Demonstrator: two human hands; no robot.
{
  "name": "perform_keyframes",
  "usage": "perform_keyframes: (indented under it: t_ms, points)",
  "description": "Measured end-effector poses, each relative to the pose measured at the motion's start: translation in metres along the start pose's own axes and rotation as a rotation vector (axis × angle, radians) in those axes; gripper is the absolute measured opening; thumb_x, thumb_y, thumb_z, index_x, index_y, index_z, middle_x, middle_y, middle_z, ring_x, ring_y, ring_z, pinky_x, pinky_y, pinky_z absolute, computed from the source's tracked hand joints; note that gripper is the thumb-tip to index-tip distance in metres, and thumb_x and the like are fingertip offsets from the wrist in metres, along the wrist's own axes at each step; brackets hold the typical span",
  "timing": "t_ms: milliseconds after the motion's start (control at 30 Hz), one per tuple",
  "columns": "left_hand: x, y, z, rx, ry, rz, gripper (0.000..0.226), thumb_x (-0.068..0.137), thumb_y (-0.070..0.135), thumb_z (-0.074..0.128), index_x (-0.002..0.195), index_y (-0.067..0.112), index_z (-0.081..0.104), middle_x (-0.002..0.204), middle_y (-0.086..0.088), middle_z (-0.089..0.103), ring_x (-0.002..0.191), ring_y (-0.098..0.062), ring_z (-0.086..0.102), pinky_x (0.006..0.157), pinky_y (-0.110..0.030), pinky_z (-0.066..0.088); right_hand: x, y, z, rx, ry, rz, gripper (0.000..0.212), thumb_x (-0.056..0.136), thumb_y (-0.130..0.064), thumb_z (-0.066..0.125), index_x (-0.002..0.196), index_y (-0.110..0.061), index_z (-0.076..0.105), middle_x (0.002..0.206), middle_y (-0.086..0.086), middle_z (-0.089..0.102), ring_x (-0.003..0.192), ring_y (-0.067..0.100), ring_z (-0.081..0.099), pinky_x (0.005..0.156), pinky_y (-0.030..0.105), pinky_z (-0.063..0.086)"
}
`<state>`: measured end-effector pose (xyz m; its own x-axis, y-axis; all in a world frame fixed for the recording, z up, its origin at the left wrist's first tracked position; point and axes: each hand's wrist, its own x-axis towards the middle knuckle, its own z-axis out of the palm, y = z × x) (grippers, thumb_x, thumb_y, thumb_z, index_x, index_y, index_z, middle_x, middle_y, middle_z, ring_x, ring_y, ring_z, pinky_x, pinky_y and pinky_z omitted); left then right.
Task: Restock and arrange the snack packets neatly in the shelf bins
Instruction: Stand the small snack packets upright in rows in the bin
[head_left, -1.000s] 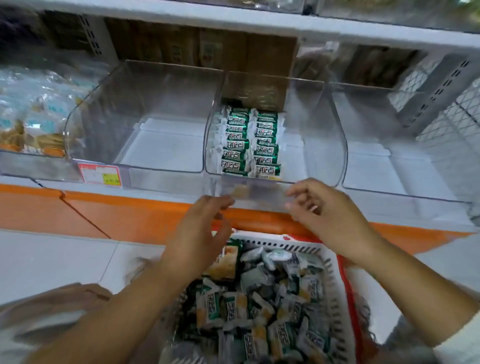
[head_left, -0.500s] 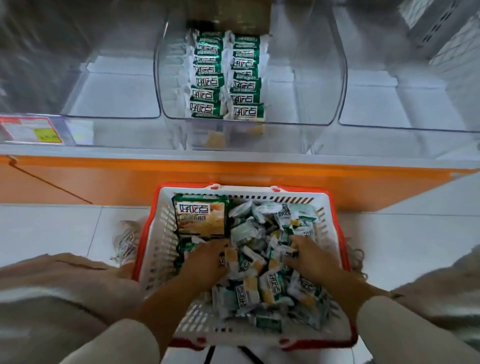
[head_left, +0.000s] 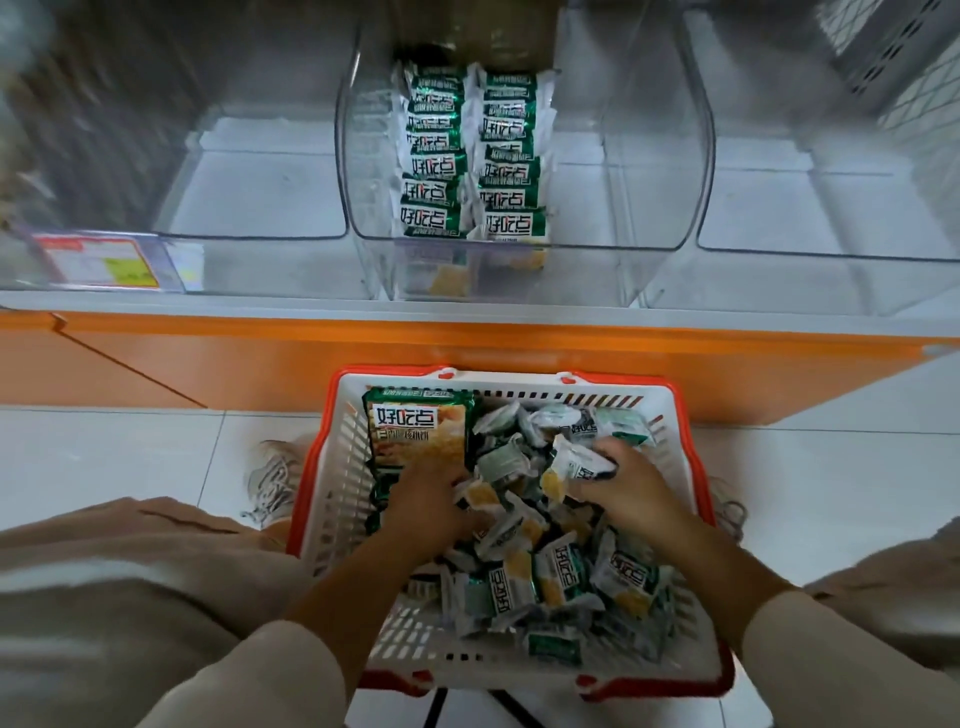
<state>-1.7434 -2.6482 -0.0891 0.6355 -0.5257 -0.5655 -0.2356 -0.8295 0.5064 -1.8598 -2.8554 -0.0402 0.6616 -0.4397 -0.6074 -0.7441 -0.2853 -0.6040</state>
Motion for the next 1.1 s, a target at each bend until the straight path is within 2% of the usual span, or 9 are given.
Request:
perform_keyframes:
  t_ms: [100, 233, 333, 467, 567, 700, 900, 1000, 1100]
  points:
    - [-0.022, 0.033, -0.031, -0.459, 0.032, -0.010, 0.059, 0.082, 0.033, 0.079, 0.132, 0.025, 0.049, 0.117, 0.009, 0.058, 0.106, -0.015, 0.061, 0.077, -0.021, 0.051, -0.019, -0.032, -0.013, 0.228, -0.024, -0.036, 0.067, 0.087, -0.031, 0.070, 0.145, -0.019, 0.038, 0.126, -0.003, 0.046, 0.092, 0.008, 0.058, 0.083, 0.026, 0.045]
    - [-0.047, 0.070, -0.081, -0.755, 0.039, 0.069, 0.033, 0.084, 0.025, 0.078, 0.107, 0.033, 0.057, 0.106, 0.007, 0.065, 0.090, -0.019, 0.071, 0.081, -0.044, 0.061, -0.051, -0.077, -0.028, 0.464, -0.087, -0.178, 0.042, 0.087, -0.025, 0.070, 0.126, -0.031, 0.056, 0.126, -0.006, 0.059, 0.082, 0.021, 0.072, 0.073, 0.031, 0.060]
    - [-0.068, 0.092, -0.126, -0.704, 0.063, 0.202, 0.031, 0.089, 0.014, 0.072, 0.104, 0.036, 0.058, 0.095, 0.005, 0.069, 0.076, -0.012, 0.070, 0.073, -0.029, 0.061, -0.075, -0.120, -0.048, 0.357, -0.052, -0.377, 0.020, 0.088, -0.031, 0.067, 0.097, -0.045, 0.057, 0.095, -0.022, 0.067, 0.070, 0.013, 0.069, 0.061, 0.027, 0.057]
    - [-0.093, 0.116, -0.191, -0.583, 0.271, 0.325, 0.033, 0.088, 0.017, 0.072, 0.109, 0.039, 0.060, 0.093, 0.008, 0.073, 0.078, -0.012, 0.071, 0.077, -0.039, 0.060, -0.090, -0.176, -0.084, 0.287, 0.114, -0.594, 0.031, 0.081, -0.028, 0.074, 0.101, -0.043, 0.056, 0.100, -0.011, 0.065, 0.082, 0.000, 0.066, 0.068, 0.020, 0.054]
    - [-0.097, 0.117, -0.232, -0.602, 0.463, 0.348, 0.034, 0.086, 0.015, 0.073, 0.100, 0.040, 0.057, 0.093, 0.009, 0.072, 0.081, -0.014, 0.072, 0.078, -0.045, 0.060, -0.075, -0.206, -0.116, 0.186, 0.316, -0.684, 0.033, 0.081, -0.020, 0.076, 0.096, -0.038, 0.052, 0.097, -0.006, 0.061, 0.081, 0.007, 0.063, 0.070, 0.023, 0.051]
    - [-0.086, 0.096, -0.250, -0.711, 0.597, 0.306, 0.031, 0.084, 0.015, 0.073, 0.102, 0.036, 0.059, 0.092, 0.000, 0.073, 0.088, -0.026, 0.070, 0.086, -0.053, 0.057, -0.034, -0.221, -0.136, -0.149, 0.369, -0.609, 0.030, 0.086, -0.017, 0.071, 0.103, -0.037, 0.058, 0.112, -0.002, 0.056, 0.068, 0.007, 0.056, 0.061, 0.011, 0.040]
    - [-0.070, 0.084, -0.268, -0.809, 0.581, 0.321, 0.029, 0.088, 0.005, 0.067, 0.105, 0.028, 0.068, 0.095, 0.000, 0.075, 0.080, -0.012, 0.067, 0.076, -0.032, 0.050, 0.026, -0.229, -0.114, -0.569, 0.016, -0.397, 0.040, 0.085, -0.021, 0.073, 0.123, -0.030, 0.063, 0.136, 0.000, 0.056, 0.111, 0.018, 0.060, 0.089, 0.025, 0.047]
    - [-0.065, 0.081, -0.272, -0.806, 0.558, 0.309, 0.021, 0.089, 0.010, 0.067, 0.104, 0.025, 0.068, 0.101, -0.003, 0.074, 0.085, -0.017, 0.067, 0.077, -0.034, 0.049, 0.032, -0.236, -0.108, -0.506, -0.027, -0.353, 0.046, 0.083, -0.018, 0.074, 0.125, -0.026, 0.058, 0.119, 0.004, 0.060, 0.098, 0.023, 0.067, 0.082, 0.033, 0.055]
    - [-0.065, 0.080, -0.271, -0.803, 0.529, 0.317, 0.021, 0.089, 0.011, 0.067, 0.102, 0.027, 0.068, 0.100, 0.004, 0.074, 0.083, -0.012, 0.069, 0.073, -0.027, 0.051, 0.036, -0.239, -0.108, -0.529, 0.059, -0.316, 0.059, 0.077, -0.025, 0.079, 0.120, -0.019, 0.039, 0.088, 0.001, 0.059, 0.070, 0.016, 0.059, 0.058, 0.030, 0.045]
